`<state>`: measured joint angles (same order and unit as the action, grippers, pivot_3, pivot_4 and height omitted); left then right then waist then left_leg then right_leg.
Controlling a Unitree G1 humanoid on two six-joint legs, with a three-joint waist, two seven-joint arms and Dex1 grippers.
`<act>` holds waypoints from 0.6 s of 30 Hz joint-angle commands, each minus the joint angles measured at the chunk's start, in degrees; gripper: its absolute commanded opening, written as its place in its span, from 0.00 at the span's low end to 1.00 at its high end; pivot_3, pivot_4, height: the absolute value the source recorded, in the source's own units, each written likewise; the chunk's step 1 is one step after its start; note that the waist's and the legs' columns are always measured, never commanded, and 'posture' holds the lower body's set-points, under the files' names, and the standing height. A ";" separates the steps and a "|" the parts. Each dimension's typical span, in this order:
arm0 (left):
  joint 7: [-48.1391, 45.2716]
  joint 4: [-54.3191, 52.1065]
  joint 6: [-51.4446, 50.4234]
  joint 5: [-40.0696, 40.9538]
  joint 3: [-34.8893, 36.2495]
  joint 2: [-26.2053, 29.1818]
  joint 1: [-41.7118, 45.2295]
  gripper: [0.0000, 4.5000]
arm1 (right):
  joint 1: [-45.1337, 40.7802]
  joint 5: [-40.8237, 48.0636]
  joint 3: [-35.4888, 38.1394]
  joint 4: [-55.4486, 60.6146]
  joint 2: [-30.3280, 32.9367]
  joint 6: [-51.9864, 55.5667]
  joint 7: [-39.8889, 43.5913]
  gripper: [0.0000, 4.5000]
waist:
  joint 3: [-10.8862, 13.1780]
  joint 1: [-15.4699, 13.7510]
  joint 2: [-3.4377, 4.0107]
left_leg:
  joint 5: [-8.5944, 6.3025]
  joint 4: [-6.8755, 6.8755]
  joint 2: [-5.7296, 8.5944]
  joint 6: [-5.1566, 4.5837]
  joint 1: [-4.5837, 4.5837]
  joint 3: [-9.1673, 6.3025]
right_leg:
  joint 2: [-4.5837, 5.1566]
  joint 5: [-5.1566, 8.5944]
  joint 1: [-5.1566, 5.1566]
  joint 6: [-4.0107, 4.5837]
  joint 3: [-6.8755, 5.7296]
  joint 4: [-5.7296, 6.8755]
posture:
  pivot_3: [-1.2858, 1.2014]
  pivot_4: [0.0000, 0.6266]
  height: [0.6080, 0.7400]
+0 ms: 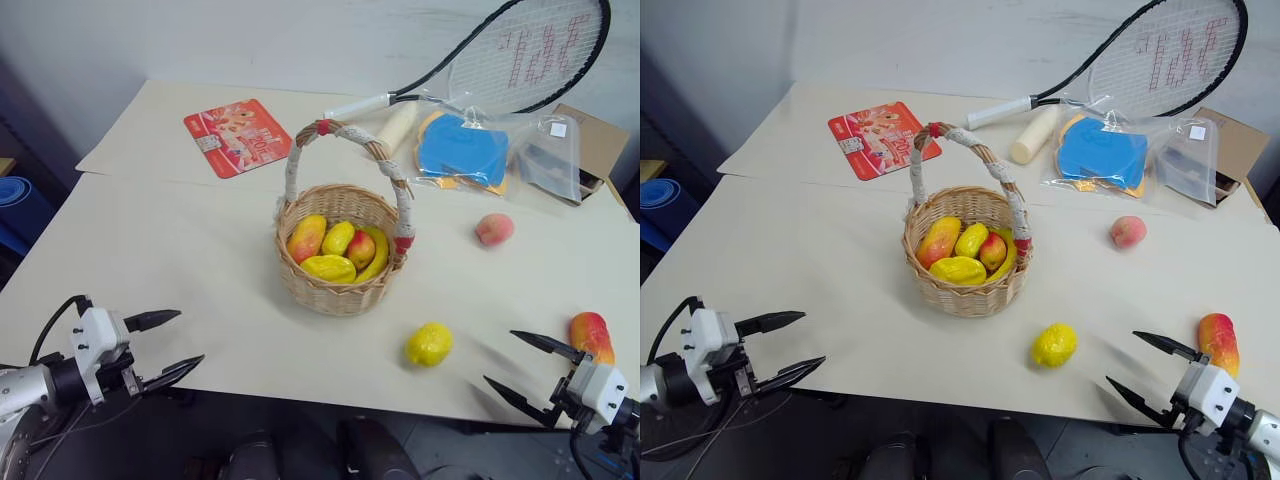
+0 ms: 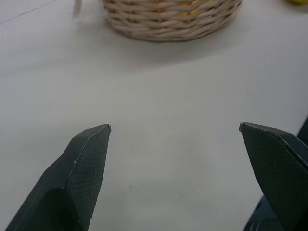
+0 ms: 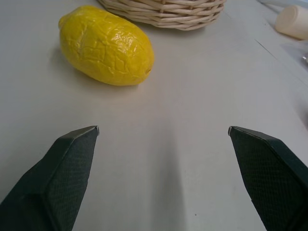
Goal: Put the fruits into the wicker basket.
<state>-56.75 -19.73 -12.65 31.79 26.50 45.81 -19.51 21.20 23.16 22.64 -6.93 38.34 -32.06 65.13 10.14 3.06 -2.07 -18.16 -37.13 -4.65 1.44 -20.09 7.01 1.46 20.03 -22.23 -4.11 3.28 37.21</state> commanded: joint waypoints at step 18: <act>-4.85 -8.69 -2.49 -0.51 -18.37 -0.24 15.19 1.00 | -30.67 -7.10 -25.27 13.76 9.30 23.84 5.64 0.99 | 0.40 1.64 0.35 | 0.02 -0.01 0.01 0.08 0.82 0.04 | -0.09 0.02 0.69 0.01 0.11 0.03 | 0.52 0.24 1.00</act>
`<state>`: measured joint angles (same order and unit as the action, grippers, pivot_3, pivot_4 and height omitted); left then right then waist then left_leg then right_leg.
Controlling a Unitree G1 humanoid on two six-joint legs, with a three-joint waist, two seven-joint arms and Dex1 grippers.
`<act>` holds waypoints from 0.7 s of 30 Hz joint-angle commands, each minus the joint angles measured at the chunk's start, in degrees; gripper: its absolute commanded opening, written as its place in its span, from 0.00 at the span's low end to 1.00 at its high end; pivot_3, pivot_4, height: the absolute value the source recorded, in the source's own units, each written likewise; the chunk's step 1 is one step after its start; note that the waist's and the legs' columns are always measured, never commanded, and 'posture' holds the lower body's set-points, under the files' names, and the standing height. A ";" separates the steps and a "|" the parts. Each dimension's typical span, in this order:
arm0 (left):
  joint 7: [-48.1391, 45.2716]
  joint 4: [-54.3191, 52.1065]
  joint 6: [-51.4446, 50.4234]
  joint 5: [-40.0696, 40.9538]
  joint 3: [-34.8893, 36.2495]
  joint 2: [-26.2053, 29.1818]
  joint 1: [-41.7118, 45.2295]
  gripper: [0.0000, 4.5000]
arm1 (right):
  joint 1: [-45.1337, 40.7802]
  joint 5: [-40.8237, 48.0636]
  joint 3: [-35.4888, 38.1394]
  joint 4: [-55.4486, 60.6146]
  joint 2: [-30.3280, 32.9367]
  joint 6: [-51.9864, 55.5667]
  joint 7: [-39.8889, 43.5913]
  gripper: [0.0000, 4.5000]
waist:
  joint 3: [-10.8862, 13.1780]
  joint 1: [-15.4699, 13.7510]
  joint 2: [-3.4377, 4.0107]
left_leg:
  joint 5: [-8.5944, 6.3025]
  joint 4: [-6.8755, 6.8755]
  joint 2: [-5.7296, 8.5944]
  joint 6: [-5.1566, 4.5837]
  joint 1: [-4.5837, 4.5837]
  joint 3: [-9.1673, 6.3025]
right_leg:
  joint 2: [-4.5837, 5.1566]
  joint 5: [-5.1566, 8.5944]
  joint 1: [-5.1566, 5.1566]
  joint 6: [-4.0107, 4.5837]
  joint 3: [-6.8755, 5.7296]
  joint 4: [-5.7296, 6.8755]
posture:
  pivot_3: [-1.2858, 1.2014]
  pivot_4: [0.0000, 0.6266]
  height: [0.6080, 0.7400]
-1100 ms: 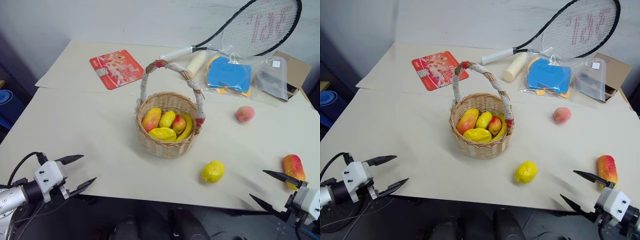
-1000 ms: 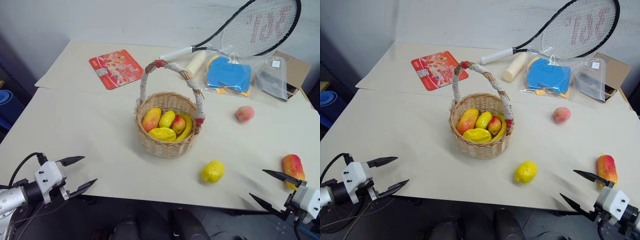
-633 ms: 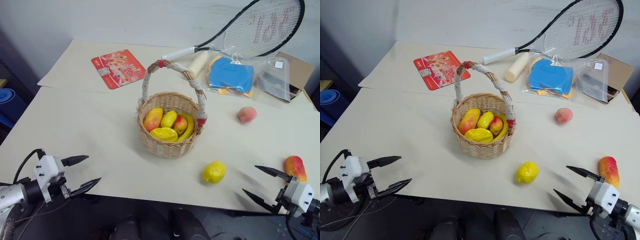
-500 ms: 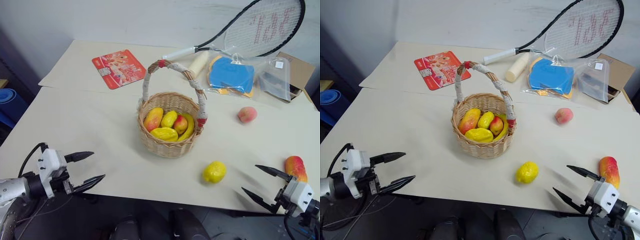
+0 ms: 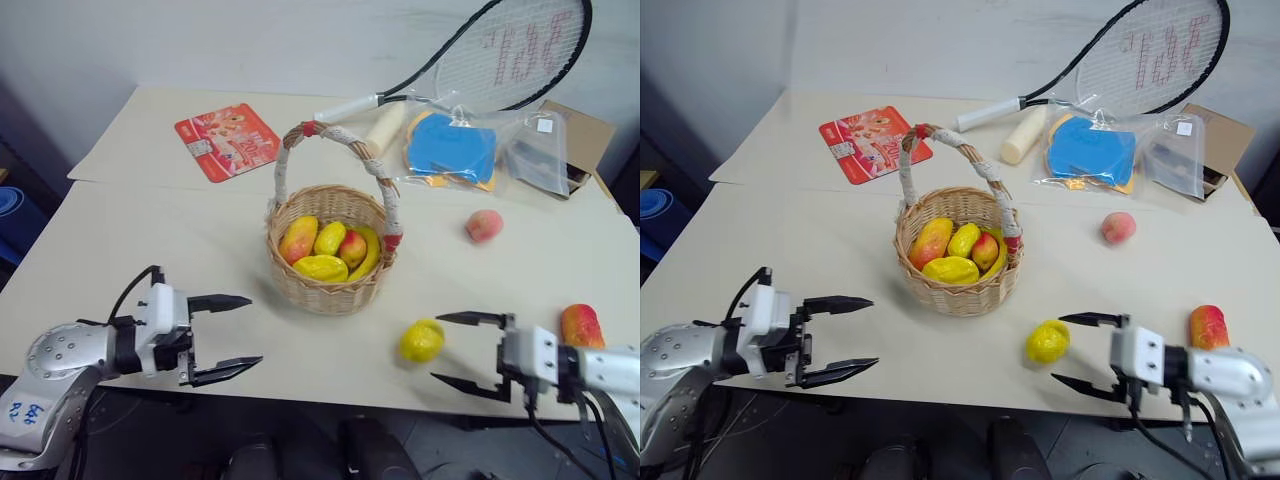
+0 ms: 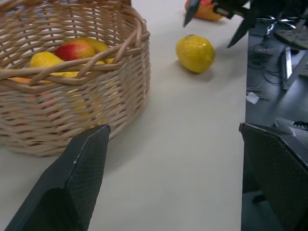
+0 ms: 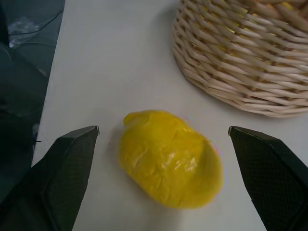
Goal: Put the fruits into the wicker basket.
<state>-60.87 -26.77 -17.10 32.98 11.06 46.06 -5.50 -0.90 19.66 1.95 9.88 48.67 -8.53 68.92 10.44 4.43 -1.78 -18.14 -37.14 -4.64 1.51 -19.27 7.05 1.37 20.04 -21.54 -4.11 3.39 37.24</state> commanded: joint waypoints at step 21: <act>1.15 -0.89 6.30 -4.22 -2.66 -2.08 -2.29 1.00 | -18.29 6.83 -4.05 -7.22 2.50 12.93 15.96 0.80 | 0.19 -1.33 0.17 | -0.22 -0.03 -0.07 -0.18 -0.15 0.00 | 0.09 0.04 0.02 -0.06 -0.14 -0.29 | 0.52 0.24 1.00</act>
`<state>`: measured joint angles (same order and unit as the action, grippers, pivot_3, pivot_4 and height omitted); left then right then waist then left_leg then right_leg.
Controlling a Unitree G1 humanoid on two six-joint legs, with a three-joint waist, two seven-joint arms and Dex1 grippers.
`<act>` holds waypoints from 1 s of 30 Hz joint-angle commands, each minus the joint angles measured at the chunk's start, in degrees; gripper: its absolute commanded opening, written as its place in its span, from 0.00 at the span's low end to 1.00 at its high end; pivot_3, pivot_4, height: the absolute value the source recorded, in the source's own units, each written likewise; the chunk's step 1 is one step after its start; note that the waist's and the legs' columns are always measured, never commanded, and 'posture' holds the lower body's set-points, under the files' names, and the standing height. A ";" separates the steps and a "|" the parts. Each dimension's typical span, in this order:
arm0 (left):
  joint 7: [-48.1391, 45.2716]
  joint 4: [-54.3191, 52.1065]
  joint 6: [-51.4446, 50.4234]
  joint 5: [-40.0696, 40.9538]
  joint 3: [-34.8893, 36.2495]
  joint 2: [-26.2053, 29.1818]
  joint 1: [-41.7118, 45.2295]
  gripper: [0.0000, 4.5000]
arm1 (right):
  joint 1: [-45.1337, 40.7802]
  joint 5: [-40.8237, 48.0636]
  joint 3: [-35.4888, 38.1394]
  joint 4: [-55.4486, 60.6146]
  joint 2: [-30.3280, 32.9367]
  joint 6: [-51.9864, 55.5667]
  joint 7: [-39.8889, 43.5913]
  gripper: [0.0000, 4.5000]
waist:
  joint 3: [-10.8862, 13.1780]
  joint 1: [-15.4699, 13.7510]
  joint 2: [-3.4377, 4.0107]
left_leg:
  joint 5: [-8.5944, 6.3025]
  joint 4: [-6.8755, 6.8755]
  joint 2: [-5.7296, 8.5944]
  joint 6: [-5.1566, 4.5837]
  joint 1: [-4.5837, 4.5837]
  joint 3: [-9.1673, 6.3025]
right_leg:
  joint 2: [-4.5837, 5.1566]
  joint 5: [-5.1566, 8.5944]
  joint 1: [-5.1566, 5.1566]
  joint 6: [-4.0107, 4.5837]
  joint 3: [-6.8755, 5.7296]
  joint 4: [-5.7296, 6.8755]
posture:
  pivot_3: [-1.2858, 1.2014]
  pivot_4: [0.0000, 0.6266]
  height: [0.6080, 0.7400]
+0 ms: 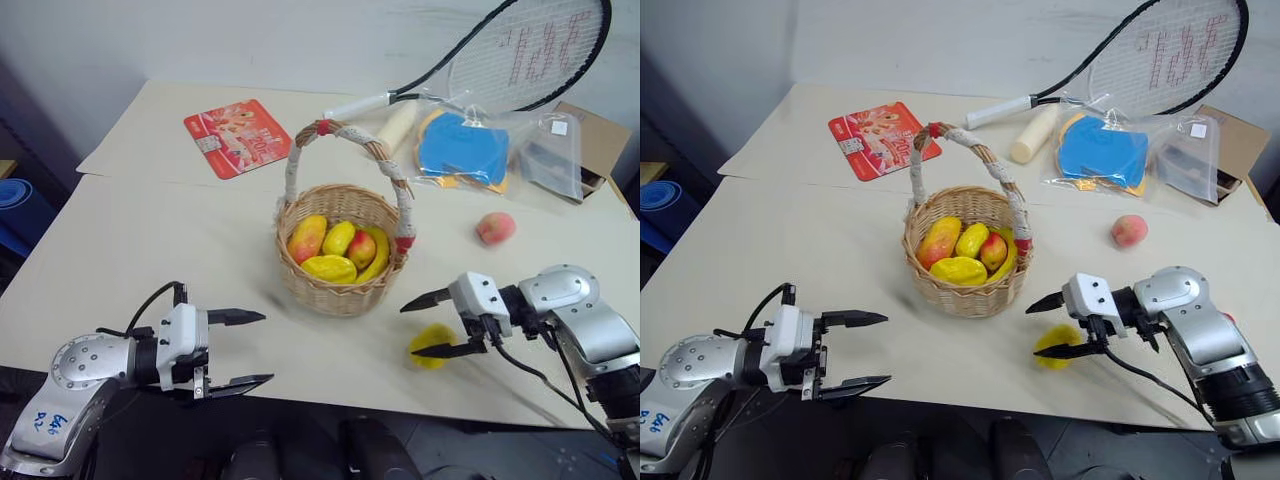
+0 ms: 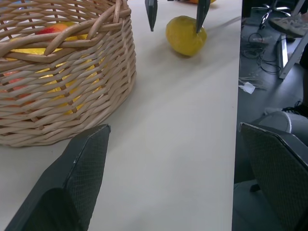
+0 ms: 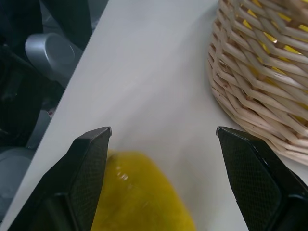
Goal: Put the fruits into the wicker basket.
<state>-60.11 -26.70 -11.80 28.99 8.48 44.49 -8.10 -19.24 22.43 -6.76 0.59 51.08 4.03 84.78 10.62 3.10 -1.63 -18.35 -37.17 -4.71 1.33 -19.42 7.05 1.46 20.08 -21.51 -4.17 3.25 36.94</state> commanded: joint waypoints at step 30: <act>-0.62 -0.62 -2.06 0.89 -1.99 -0.36 5.29 1.00 | 1.21 -6.62 -0.58 -5.43 -1.32 -15.20 4.17 0.48 | 0.10 0.14 0.12 | 0.08 -0.04 0.00 0.15 -0.03 0.06 | -0.01 -0.01 -0.02 -0.03 0.03 -0.05 | 0.52 0.24 1.00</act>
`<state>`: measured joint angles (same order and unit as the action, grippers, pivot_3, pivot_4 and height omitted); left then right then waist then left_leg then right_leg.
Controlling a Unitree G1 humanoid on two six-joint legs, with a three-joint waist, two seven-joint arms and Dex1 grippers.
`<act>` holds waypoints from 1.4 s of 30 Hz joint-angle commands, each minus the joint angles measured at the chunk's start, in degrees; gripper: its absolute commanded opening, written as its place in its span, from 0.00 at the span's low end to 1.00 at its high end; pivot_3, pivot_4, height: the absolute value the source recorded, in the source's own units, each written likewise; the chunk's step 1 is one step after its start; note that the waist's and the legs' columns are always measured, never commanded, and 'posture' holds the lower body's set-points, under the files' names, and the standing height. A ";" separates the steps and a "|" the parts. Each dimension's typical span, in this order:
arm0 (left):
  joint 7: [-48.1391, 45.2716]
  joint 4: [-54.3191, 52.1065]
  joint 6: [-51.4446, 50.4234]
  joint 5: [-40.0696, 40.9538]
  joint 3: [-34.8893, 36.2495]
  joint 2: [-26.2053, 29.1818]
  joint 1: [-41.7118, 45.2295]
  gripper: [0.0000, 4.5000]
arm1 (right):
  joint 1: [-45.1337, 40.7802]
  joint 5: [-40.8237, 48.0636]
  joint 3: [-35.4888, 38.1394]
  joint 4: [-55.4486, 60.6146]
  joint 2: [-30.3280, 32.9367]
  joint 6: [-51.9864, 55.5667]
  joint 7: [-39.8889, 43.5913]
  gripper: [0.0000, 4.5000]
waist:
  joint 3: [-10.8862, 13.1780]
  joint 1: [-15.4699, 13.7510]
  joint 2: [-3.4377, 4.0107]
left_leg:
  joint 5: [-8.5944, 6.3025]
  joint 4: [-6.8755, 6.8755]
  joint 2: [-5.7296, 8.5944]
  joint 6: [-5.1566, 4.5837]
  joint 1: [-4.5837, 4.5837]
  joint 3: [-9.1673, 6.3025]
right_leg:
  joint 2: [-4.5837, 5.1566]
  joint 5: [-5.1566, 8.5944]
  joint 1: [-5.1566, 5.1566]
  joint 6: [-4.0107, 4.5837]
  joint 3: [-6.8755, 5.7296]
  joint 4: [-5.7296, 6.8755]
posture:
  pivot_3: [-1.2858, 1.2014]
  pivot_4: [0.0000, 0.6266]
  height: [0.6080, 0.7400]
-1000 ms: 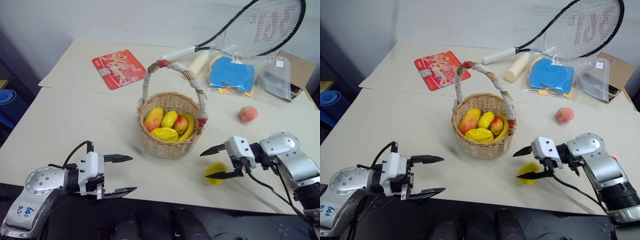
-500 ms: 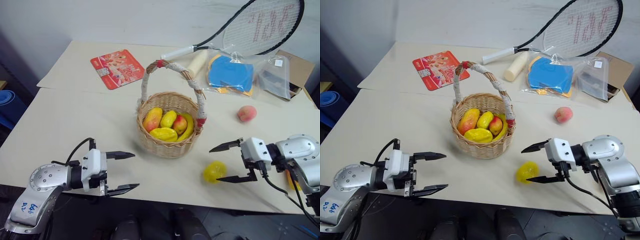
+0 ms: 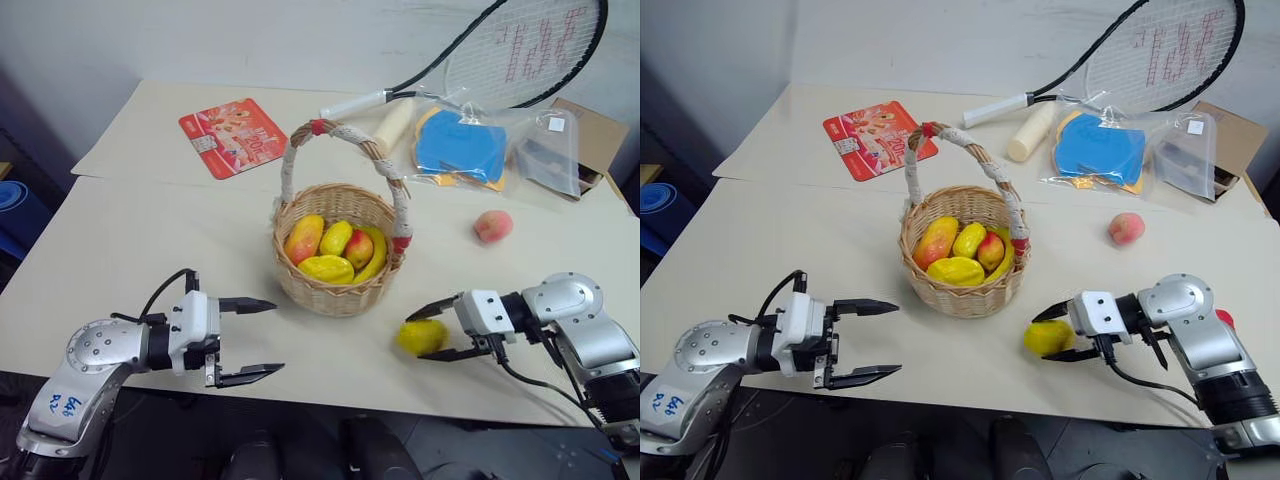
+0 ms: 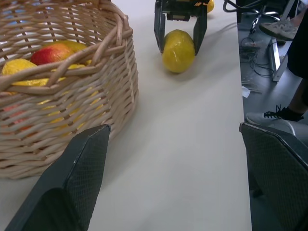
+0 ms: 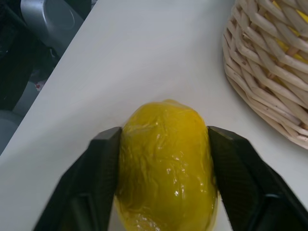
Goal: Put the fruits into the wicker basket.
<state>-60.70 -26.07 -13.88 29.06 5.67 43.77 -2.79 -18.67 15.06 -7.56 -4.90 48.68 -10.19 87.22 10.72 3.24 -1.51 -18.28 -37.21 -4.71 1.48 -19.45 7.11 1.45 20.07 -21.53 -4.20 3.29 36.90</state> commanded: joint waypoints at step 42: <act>15.73 -11.61 -12.98 19.21 13.16 -2.42 3.08 1.00 | 5.52 35.15 21.53 35.59 -5.93 40.72 -25.91 0.99 | -0.07 -0.83 -0.21 | 0.04 -0.74 0.01 -0.16 -1.81 -0.25 | -0.01 -0.06 -1.71 -0.10 -0.09 0.72 | 0.52 0.24 1.00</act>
<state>-45.02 -35.34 -25.21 44.57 17.89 39.88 -1.05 -14.95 47.55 9.00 29.23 41.93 31.34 60.01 10.65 2.41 -1.72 -18.23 -37.94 -4.69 1.32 -21.24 6.85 1.42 20.01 -23.20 -4.30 3.20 37.61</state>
